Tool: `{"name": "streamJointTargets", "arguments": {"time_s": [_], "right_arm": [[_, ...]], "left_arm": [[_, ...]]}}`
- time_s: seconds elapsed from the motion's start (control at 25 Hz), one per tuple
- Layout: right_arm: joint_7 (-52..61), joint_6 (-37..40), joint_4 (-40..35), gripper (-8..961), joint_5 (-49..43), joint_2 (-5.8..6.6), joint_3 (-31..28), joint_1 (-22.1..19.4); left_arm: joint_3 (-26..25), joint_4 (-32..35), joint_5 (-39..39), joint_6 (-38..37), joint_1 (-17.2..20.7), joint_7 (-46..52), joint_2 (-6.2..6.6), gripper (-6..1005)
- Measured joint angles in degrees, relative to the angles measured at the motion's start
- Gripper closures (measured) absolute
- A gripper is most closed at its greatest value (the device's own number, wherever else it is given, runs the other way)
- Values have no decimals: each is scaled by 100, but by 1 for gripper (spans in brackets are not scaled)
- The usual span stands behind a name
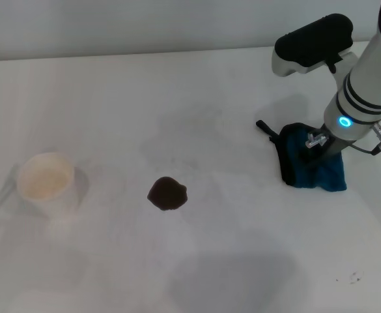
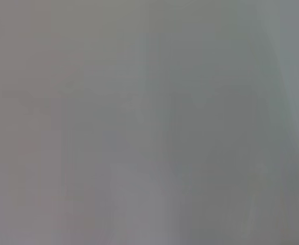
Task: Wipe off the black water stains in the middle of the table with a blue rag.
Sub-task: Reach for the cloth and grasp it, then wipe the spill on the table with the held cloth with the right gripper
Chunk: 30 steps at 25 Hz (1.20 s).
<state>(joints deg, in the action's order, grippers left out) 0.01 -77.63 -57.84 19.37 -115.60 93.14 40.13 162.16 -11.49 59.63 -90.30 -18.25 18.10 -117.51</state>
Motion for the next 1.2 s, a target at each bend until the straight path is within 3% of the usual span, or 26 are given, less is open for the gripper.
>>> {"name": "streamJointTargets", "arguments": {"time_s": [0.28,0.56,0.76,1.2], "right_arm": [[-105,-29,114,910,147,-14,56,95],[-101,-61,-149,909,761,-40,591,262],[144,44,-162,909,1199,-60,1200,540],[896,640,-96,910,2541,-59,2853,1630]], "left_arm": [[0,-23,1,12,2,0,-3,117],[0,-57,6,13,6,0,-27,118],[0,-60,6,13,6,0,-34,118],[0,-73,6,29,-16,0,-22,117]]}}
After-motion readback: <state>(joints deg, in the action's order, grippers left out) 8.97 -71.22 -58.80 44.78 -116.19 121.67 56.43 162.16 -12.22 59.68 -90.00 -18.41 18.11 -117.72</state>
